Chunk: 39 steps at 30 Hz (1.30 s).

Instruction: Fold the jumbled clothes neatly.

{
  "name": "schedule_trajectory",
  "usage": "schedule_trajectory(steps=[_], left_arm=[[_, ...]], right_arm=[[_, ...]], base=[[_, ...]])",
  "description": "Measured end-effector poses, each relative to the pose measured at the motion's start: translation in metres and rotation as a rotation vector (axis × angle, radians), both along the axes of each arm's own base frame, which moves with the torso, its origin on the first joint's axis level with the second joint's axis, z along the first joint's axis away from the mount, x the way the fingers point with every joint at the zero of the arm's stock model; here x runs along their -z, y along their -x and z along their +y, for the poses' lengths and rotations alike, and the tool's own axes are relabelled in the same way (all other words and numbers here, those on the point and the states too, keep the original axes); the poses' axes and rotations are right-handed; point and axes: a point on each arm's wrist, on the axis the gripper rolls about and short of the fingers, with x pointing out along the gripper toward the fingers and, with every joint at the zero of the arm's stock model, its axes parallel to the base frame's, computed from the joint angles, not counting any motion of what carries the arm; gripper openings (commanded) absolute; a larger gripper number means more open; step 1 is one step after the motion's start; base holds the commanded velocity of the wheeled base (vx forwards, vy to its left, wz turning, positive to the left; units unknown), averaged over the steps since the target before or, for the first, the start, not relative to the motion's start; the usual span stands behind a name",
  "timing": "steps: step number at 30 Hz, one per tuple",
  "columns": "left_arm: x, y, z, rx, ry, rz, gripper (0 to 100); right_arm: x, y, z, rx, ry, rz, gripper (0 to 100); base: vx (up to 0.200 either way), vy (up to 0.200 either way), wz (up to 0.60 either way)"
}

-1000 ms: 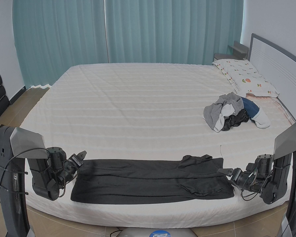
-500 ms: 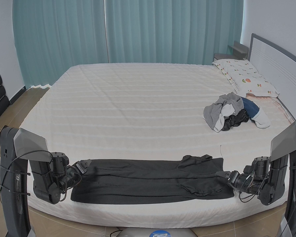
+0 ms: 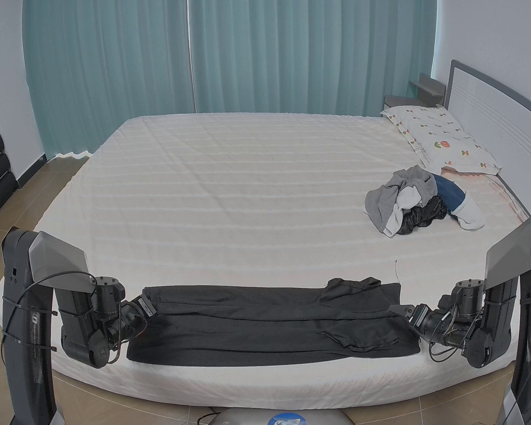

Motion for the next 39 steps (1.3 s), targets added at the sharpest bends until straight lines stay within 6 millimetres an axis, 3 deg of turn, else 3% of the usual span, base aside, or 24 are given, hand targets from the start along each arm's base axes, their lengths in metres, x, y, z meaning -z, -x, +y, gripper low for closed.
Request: schedule_trajectory(steps=[12, 27, 28, 39], left_arm=[[-0.019, 0.001, 0.017, -0.105, 0.092, -0.044, 0], [-0.028, 0.002, 0.017, -0.11, 0.113, -0.065, 0], [-0.028, 0.002, 0.017, -0.11, 0.112, -0.066, 0], [-0.031, -0.003, 0.016, -0.106, 0.114, -0.087, 0]], right_arm=[[-0.012, -0.005, 0.016, 0.046, -0.002, -0.049, 100], [0.005, -0.029, 0.032, 0.081, 0.051, -0.003, 100], [0.006, -0.034, 0.032, 0.092, 0.056, -0.005, 0], [0.006, -0.056, 0.039, 0.109, 0.059, -0.041, 0]], base=[[0.0, 0.0, 0.0], [0.0, 0.0, 0.0], [0.0, 0.0, 0.0], [0.0, 0.0, 0.0]])
